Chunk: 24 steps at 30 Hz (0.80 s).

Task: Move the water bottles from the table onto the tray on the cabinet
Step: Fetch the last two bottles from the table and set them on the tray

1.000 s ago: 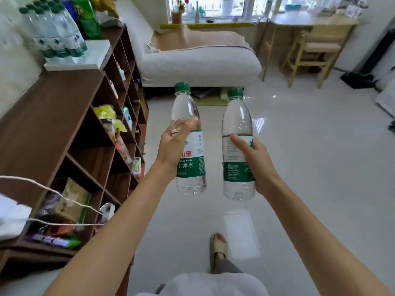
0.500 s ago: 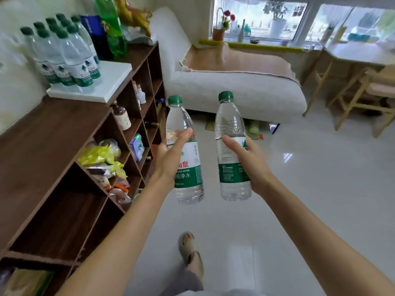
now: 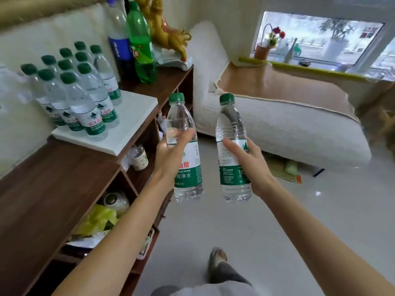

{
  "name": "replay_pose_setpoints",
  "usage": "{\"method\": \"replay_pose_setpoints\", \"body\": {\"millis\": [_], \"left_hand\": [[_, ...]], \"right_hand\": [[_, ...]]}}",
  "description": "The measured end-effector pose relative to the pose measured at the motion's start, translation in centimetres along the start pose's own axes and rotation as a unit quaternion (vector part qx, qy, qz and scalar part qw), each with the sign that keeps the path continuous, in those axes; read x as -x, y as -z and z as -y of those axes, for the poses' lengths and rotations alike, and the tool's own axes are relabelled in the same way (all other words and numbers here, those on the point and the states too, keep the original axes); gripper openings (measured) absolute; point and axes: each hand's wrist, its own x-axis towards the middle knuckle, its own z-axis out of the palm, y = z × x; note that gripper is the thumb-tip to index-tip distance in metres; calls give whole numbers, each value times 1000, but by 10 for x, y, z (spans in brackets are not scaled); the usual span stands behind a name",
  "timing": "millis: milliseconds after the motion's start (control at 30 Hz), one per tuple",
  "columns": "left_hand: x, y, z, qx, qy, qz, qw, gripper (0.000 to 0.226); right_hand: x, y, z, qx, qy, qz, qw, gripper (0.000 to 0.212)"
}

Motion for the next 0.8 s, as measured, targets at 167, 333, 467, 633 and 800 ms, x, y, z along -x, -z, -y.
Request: {"method": "replay_pose_setpoints", "body": {"millis": [167, 333, 467, 633, 800], "left_hand": [[-101, 0, -15, -7, -51, -84, 995, 26], [-189, 9, -40, 52, -68, -216, 973, 13], [-240, 30, -54, 71, -89, -313, 943, 28], [-296, 56, -63, 21, -122, -405, 906, 36], [-340, 75, -67, -26, -156, -445, 881, 43]], "right_hand": [[-125, -27, 19, 18, 9, 73, 997, 39], [-244, -69, 46, 43, 25, 191, 980, 37], [-316, -116, 62, 60, 41, 274, 959, 28], [-384, -170, 65, 78, 60, 344, 934, 29], [-433, -215, 65, 66, 82, 364, 925, 30]]}}
